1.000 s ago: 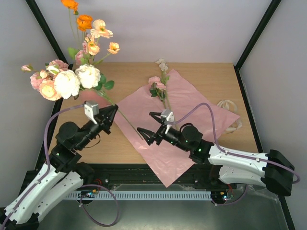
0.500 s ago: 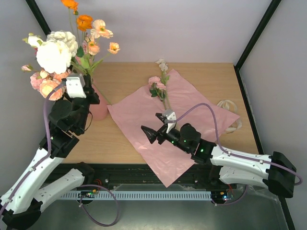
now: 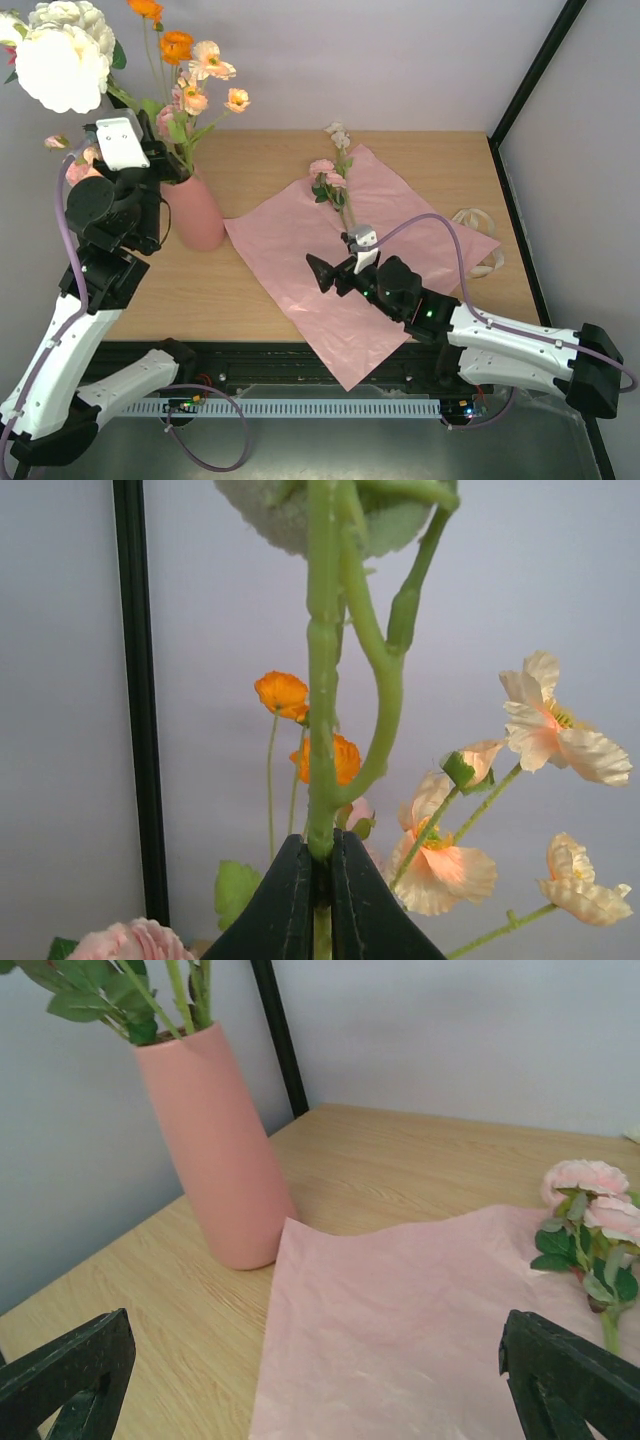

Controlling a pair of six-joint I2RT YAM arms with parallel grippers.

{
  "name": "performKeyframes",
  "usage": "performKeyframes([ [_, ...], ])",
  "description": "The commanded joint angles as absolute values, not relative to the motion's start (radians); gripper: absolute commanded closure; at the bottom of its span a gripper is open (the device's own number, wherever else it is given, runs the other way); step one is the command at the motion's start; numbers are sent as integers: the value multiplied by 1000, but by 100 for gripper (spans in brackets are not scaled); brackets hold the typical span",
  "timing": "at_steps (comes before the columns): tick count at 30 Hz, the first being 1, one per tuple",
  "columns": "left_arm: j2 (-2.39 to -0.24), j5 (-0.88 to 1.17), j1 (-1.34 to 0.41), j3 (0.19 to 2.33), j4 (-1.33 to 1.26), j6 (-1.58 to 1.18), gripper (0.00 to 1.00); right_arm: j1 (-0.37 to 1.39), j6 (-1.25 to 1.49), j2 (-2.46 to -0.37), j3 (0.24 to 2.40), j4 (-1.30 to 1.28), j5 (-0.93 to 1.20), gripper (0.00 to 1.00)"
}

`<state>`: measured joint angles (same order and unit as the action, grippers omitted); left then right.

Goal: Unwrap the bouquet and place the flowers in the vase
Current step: Insert the fake flower into the vase.

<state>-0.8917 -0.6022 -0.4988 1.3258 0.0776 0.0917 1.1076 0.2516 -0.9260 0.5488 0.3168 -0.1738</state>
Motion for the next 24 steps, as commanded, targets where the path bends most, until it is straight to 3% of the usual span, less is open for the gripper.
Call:
performKeyframes([
  [1,-890,-609,-494,1345,37,182,98,1111,266,-941,596,254,-233,1],
  [8,-908,-650,-474,1365,50,244,98,1111,284,-998,631,224,-208,1],
  [24,-939,-380,-287,1301,92,95,98,1111,289,-1046,659,191,-145,2],
])
